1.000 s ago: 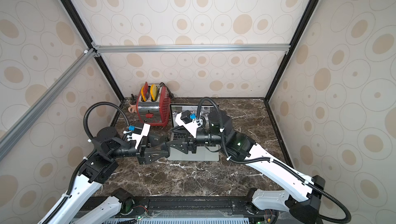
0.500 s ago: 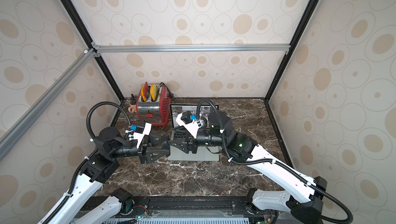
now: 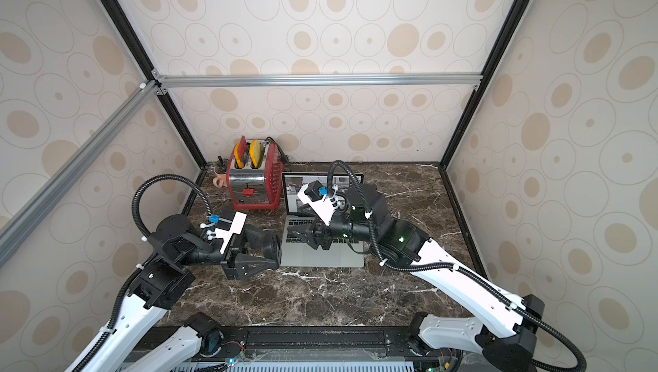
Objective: Insert the wireless mouse receiver into the laptop
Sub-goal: Take out the USB plug from the mouse.
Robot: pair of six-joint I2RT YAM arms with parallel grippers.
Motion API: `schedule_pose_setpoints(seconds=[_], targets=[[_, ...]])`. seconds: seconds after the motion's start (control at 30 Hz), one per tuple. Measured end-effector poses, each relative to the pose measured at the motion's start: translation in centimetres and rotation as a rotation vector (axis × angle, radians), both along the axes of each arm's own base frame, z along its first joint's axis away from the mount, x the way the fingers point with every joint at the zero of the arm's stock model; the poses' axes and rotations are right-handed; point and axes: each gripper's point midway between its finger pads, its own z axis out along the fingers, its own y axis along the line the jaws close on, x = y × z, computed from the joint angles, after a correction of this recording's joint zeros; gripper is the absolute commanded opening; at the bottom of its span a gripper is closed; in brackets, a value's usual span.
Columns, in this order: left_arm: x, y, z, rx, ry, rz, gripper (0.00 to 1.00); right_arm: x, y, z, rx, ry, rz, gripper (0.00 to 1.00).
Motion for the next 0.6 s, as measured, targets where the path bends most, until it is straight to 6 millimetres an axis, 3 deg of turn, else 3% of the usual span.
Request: schedule_pose_setpoints(seconds=[0.27,0.6], targets=[[0.1,-0.1,-0.1,0.003,0.006,-0.006,0.0,-4.1,-0.8,3.9,0.139,-0.044,0.191,0.73],[0.2,-0.2,-0.3,0.007,0.012,-0.007,0.0,-5.4,1.5,2.4,0.125,0.02,0.309,0.74]])
